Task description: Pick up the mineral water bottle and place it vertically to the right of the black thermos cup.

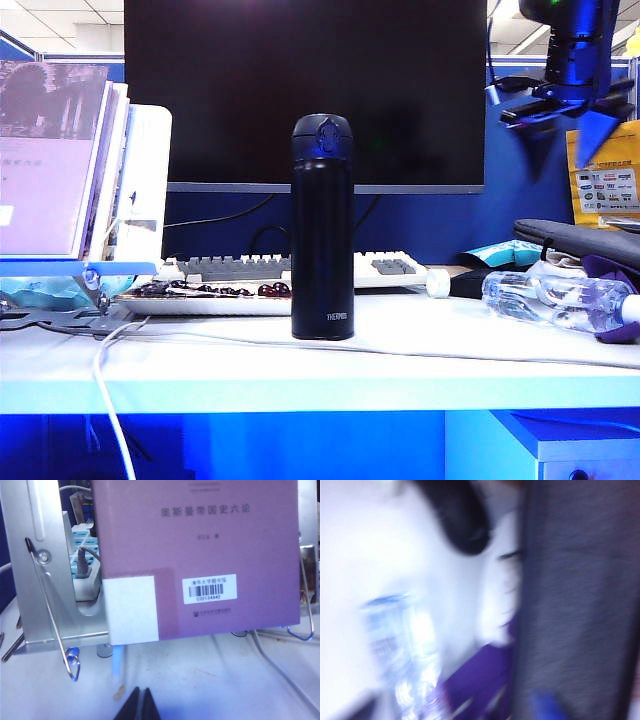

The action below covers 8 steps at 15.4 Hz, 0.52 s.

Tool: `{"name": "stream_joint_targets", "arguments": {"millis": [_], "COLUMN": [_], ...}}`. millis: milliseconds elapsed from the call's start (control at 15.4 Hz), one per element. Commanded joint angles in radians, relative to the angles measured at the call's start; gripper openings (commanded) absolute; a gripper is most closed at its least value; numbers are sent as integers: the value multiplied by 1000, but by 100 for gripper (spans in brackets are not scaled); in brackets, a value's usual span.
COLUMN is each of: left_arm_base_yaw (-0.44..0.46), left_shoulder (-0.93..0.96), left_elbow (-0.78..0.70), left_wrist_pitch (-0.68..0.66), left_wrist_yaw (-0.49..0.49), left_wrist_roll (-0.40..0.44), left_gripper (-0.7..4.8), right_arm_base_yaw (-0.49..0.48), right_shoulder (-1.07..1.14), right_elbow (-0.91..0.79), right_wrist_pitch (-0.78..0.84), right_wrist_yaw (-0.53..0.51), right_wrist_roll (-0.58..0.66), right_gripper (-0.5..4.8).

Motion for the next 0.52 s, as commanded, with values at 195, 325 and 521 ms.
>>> {"name": "stream_joint_targets", "arguments": {"millis": [195, 325, 521], "left_arm_base_yaw": [1, 1, 1], "left_shoulder": [-3, -3, -3], "left_elbow": [-1, -1, -1], "left_wrist_pitch": [-11, -11, -11], "left_wrist_yaw": [3, 3, 3], "left_wrist_roll": [0, 0, 0], "left_gripper": [-3, -3, -3], "right_arm_base_yaw": [2, 2, 9], "right_shoulder": [32, 58, 92], "right_elbow": [3, 3, 0], "right_wrist_pitch": [-206, -309, -359], "right_wrist_yaw": [-84, -100, -105], "right_wrist_roll": [31, 33, 50], "right_gripper": [479, 479, 479]}}
